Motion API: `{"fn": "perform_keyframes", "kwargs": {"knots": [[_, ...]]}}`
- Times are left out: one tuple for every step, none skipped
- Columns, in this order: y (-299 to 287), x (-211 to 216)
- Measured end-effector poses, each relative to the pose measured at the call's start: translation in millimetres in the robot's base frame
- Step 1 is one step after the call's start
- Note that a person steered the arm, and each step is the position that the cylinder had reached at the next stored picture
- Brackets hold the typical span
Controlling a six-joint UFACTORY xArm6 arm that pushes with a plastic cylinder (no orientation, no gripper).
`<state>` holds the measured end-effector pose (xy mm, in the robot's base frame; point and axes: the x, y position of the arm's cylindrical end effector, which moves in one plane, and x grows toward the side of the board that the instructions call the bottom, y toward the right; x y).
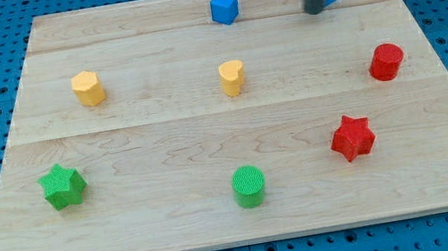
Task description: Slightly push the yellow heart to the left
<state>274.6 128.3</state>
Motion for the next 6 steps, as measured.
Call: {"fn": "perform_keyframes", "kwargs": {"knots": [[-35.3, 52.6], [-57.9, 133.4], [-109.7, 109.8], [-156.4, 85.7], [-171.5, 151.2], [-190.0, 127.6]]}}
